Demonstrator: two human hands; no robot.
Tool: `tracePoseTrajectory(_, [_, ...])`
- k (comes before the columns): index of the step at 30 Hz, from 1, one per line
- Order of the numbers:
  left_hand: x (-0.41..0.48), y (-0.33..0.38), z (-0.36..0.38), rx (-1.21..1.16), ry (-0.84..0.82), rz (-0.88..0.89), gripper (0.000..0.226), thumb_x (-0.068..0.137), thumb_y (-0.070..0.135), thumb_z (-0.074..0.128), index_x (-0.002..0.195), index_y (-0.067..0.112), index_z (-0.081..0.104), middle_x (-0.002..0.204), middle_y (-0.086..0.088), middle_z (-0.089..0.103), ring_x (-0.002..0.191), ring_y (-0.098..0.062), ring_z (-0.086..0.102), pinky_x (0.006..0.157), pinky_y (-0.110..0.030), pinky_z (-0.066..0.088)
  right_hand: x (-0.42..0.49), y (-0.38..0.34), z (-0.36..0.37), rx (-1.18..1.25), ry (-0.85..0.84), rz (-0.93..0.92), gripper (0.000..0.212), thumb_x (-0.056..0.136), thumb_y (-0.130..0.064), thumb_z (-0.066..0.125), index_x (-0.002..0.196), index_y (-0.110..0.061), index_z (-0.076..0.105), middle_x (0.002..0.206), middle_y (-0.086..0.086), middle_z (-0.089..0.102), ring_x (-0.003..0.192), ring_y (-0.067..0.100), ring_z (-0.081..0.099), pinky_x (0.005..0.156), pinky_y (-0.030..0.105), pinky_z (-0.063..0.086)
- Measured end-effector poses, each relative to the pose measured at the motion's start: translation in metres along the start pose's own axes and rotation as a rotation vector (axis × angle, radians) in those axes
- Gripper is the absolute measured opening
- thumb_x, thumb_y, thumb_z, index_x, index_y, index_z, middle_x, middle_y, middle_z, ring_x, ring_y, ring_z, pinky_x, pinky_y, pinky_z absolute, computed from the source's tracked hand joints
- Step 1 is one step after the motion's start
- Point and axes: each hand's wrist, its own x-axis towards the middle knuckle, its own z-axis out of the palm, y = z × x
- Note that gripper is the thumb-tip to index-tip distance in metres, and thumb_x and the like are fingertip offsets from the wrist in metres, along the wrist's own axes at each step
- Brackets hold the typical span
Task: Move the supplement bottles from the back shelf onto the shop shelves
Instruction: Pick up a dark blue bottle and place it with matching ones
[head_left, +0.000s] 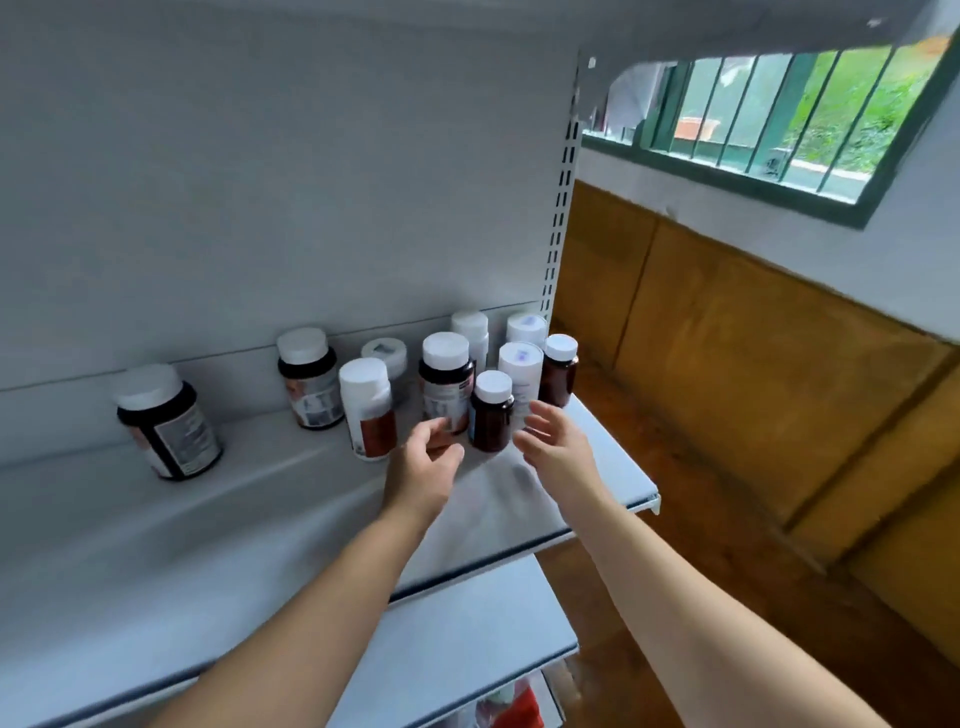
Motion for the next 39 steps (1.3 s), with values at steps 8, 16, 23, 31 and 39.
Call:
tracePoseTrajectory(8, [0.014, 0.007, 0.04, 0.027, 0.16, -0.088, 0.037, 0.082, 0.005, 0.057, 0.118, 0.01, 0.057, 0.117, -0.007, 0.064, 0.109, -0.021, 0.059, 0.1, -0.032, 0.043, 0.04, 0.003, -0.003, -0.024, -0.237, -0.069, 0.055, 0.077, 0.013, 0.06, 0.126, -0.008, 0.048, 0.119, 0.009, 0.059, 0.11, 0.021, 0.055, 0.105, 0.043, 0.041])
tracePoseTrajectory(16, [0.006, 0.008, 0.038, 0.108, 0.195, -0.008, 0.027, 0.077, 0.007, 0.065, 0.104, 0.013, 0.062, 0.101, -0.006, 0.069, 0.097, -0.023, 0.063, 0.092, -0.032, 0.048, 0.034, 0.0, -0.004, 0.061, -0.324, -0.115, 0.05, 0.076, 0.014, 0.06, 0.118, -0.013, 0.05, 0.108, 0.009, 0.061, 0.1, 0.02, 0.058, 0.095, 0.037, 0.046])
tracePoseTrajectory(23, [-0.011, 0.015, 0.013, -0.123, 0.186, 0.1, 0.031, 0.076, 0.002, 0.07, 0.099, 0.022, 0.064, 0.096, -0.006, 0.065, 0.084, -0.013, 0.06, 0.08, -0.017, 0.048, 0.009, -0.02, -0.003, 0.22, -0.332, -0.118, 0.029, 0.078, 0.004, 0.066, 0.097, -0.015, 0.054, 0.095, 0.005, 0.064, 0.082, 0.006, 0.062, 0.069, 0.013, 0.05])
tracePoseTrajectory(31, [-0.038, 0.037, -0.003, -0.276, 0.096, 0.152, 0.027, 0.077, -0.005, 0.065, 0.093, 0.015, 0.056, 0.09, 0.0, 0.066, 0.074, 0.002, 0.065, 0.071, -0.016, 0.053, -0.011, -0.037, 0.016, 0.426, -0.492, -0.07, 0.025, 0.084, -0.004, 0.062, 0.108, -0.005, 0.062, 0.097, 0.011, 0.066, 0.089, 0.021, 0.06, 0.077, 0.03, 0.049])
tracePoseTrajectory(39, [-0.053, 0.041, -0.031, -0.401, 0.11, 0.1, 0.023, 0.084, 0.001, 0.059, 0.096, 0.02, 0.059, 0.091, 0.003, 0.065, 0.087, -0.014, 0.058, 0.075, -0.026, 0.045, -0.018, -0.046, 0.036, 0.64, -0.566, 0.05, 0.035, 0.093, -0.012, 0.044, 0.124, 0.004, 0.051, 0.113, 0.021, 0.061, 0.099, 0.034, 0.06, 0.079, 0.04, 0.055])
